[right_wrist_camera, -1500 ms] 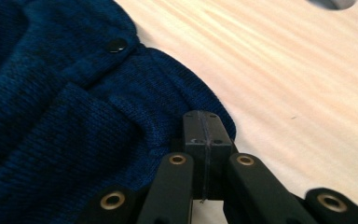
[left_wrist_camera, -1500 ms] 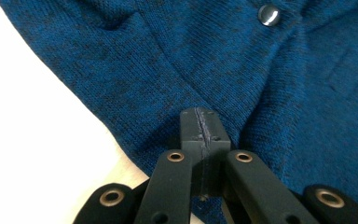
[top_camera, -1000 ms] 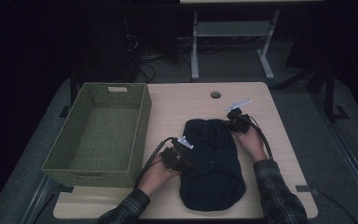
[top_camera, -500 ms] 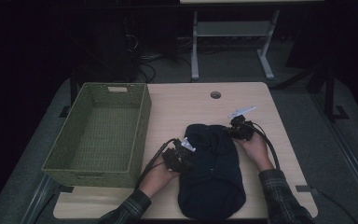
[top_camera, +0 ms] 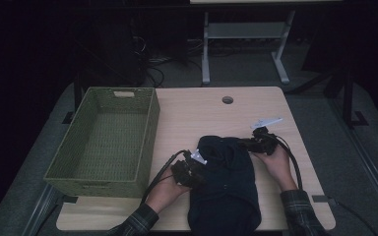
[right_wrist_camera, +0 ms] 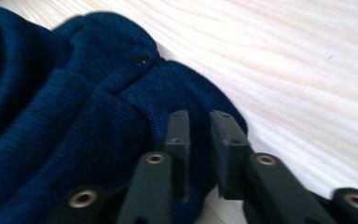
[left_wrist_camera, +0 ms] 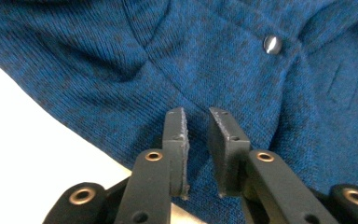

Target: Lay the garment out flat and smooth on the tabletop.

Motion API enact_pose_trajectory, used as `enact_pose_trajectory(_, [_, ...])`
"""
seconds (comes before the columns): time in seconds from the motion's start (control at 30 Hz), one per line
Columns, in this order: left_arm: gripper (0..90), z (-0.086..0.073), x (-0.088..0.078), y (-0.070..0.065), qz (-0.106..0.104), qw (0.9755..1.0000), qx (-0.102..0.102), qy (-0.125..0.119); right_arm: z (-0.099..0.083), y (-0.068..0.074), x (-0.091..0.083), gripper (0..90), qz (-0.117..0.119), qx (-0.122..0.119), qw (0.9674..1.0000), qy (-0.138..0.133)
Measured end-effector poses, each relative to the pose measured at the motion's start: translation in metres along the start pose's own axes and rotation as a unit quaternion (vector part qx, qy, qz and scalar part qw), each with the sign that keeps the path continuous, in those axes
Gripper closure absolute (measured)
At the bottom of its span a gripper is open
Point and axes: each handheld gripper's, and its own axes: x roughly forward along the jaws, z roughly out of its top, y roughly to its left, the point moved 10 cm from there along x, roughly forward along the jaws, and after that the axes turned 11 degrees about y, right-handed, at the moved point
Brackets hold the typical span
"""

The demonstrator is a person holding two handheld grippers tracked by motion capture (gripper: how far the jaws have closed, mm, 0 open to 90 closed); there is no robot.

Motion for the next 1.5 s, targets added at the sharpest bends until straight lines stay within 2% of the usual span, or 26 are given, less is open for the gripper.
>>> enact_pose_trajectory(0.1, [71.5,0.003,-0.006,0.003,0.000,0.9999,-0.001,-0.012,-0.001,0.000,-0.007,66.0,0.000,-0.004,1.0000,0.000])
enact_pose_trajectory(0.2, [68.9,0.009,-0.014,0.009,0.010,0.9998,0.005,-0.018,-0.003,-0.001,-0.010,62.5,-0.003,-0.007,1.0000,0.006])
enact_pose_trajectory(0.33, [66.8,0.020,-0.028,0.018,0.022,0.9992,0.005,-0.034,-0.004,-0.002,-0.016,60.4,-0.007,-0.014,0.9999,0.006])
enact_pose_trajectory(0.4, [66.4,0.024,-0.034,0.023,0.026,0.9990,0.003,-0.038,-0.002,-0.002,-0.020,58.9,-0.002,-0.014,0.9999,0.006])
enact_pose_trajectory(0.43, [66.3,0.027,-0.038,0.026,0.032,0.9984,-0.001,-0.046,-0.001,-0.003,-0.021,58.8,-0.008,-0.017,0.9998,0.010])
enact_pose_trajectory(0.57, [64.5,0.031,-0.047,0.038,0.047,0.9977,-0.007,-0.049,0.011,-0.003,-0.028,57.4,-0.002,-0.022,0.9998,-0.001])
enact_pose_trajectory(0.63, [64.1,0.034,-0.050,0.044,0.050,0.9973,-0.011,-0.052,0.015,-0.004,-0.028,56.9,-0.004,-0.025,0.9996,0.008])
enact_pose_trajectory(0.7, [63.7,0.037,-0.053,0.051,0.059,0.9966,-0.017,-0.055,0.020,-0.004,-0.029,57.2,-0.005,-0.027,0.9996,0.001])
enact_pose_trajectory(0.83, [61.9,0.043,-0.058,0.065,0.071,0.9955,-0.021,-0.058,0.026,-0.004,-0.029,56.3,-0.005,-0.031,0.9995,0.006])
enact_pose_trajectory(1.0, [58.8,0.053,-0.061,0.079,0.084,0.9935,-0.025,-0.073,0.031,-0.005,-0.028,54.8,-0.006,-0.032,0.9995,0.006])
enact_pose_trajectory(1.17, [57.4,0.065,-0.062,0.093,0.106,0.9897,-0.030,-0.092,0.033,-0.011,-0.026,54.6,-0.009,-0.028,0.9995,0.009])
enact_pose_trajectory(1.3, [57.4,0.071,-0.059,0.109,0.108,0.9893,-0.040,-0.090,0.036,-0.015,-0.026,54.5,-0.011,-0.026,0.9996,0.006])
enact_pose_trajectory(1.37, [57.4,0.075,-0.059,0.116,0.108,0.9883,-0.045,-0.098,0.037,-0.016,-0.025,54.4,-0.010,-0.024,0.9996,0.007])
enact_pose_trajectory(1.47, [56.8,0.076,-0.053,0.127,0.113,0.9891,-0.046,-0.083,0.037,-0.018,-0.023,54.4,-0.010,-0.023,0.9997,0.006])
enact_pose_trajectory(1.5, [56.4,0.077,-0.049,0.130,0.107,0.9893,-0.050,-0.085,0.037,-0.019,-0.022,54.4,-0.010,-0.022,0.9997,0.008])
